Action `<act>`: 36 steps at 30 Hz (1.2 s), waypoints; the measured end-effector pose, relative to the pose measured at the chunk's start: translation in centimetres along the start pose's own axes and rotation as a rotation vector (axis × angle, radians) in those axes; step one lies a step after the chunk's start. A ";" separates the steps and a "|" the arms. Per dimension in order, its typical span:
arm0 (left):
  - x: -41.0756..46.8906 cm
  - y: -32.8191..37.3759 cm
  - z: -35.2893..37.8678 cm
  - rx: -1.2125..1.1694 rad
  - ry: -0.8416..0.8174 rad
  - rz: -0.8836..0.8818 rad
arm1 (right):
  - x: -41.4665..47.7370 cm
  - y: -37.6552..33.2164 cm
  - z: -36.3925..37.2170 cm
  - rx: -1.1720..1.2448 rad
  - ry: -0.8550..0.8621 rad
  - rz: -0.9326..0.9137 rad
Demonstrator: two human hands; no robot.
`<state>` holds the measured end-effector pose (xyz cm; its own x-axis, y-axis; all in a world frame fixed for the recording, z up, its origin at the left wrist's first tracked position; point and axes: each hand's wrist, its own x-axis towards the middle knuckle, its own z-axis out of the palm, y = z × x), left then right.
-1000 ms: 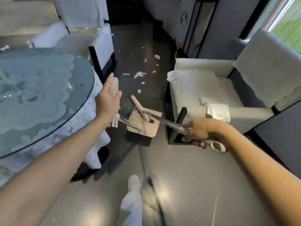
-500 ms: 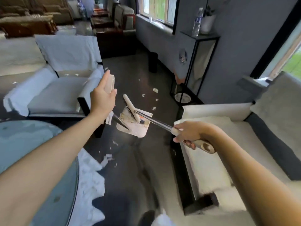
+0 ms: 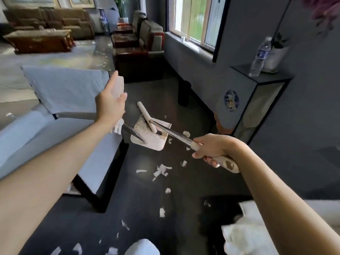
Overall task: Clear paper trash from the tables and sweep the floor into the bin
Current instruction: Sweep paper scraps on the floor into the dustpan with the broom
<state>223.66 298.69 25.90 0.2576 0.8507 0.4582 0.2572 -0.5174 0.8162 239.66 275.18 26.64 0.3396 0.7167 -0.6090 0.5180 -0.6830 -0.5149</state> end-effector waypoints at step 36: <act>107.5 -36.8 56.5 -0.128 -0.437 0.199 | 91.3 -35.4 -58.1 0.416 0.288 0.223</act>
<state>294.52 403.95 25.17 0.6634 0.6041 0.4415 0.0541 -0.6272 0.7770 297.99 372.94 24.31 0.6368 0.5179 -0.5712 0.0750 -0.7789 -0.6226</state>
